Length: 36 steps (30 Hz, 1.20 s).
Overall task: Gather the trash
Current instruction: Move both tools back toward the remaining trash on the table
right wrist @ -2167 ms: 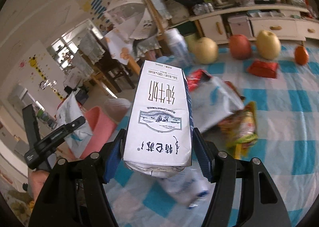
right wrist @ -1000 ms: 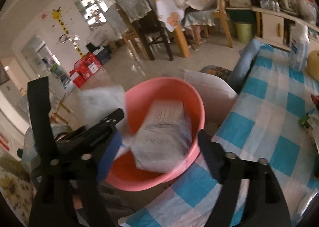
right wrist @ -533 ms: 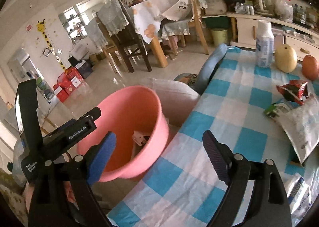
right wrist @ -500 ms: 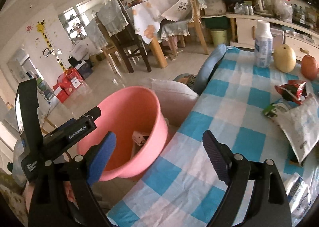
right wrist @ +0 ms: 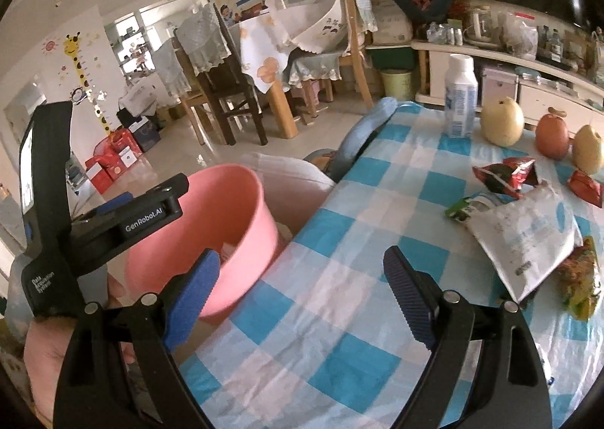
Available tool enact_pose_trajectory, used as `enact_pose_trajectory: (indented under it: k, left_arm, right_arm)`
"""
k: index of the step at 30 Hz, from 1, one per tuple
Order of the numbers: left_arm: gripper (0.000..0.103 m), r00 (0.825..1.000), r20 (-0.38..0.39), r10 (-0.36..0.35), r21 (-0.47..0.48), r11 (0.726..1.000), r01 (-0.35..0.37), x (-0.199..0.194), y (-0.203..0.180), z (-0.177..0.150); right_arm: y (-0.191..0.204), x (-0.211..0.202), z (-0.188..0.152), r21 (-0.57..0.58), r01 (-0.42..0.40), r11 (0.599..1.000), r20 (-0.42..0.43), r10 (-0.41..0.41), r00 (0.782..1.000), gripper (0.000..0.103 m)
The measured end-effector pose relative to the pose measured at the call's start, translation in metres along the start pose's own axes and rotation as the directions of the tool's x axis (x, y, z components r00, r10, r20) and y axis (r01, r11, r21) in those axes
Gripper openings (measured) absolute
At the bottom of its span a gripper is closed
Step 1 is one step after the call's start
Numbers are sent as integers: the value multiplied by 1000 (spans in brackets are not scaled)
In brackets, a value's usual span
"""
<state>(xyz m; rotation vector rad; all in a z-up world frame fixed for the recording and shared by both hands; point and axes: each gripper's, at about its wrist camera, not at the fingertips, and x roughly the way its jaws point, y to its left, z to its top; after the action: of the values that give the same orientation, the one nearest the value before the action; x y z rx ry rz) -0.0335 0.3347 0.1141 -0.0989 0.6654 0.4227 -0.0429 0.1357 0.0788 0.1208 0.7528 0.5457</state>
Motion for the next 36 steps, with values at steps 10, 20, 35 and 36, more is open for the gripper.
enact_pose_trajectory:
  k: [10, 20, 35, 36]
  left_arm:
    - [87, 999, 34, -12, 65, 998, 9, -14, -35, 0]
    - [87, 999, 51, -12, 116, 993, 6, -22, -63, -2]
    - [92, 998, 62, -29, 203, 979, 16, -26, -101, -11]
    - [92, 998, 62, -32, 208, 978, 19, -26, -104, -11]
  right_arm:
    - [-30, -22, -12, 17, 45, 999, 14, -45, 999, 89]
    - [-52, -38, -20, 48, 59, 997, 32, -60, 998, 93]
    - [-89, -54, -27, 96, 71, 993, 26, -74, 997, 95]
    - [-92, -56, -27, 100, 73, 992, 28, -76, 997, 95]
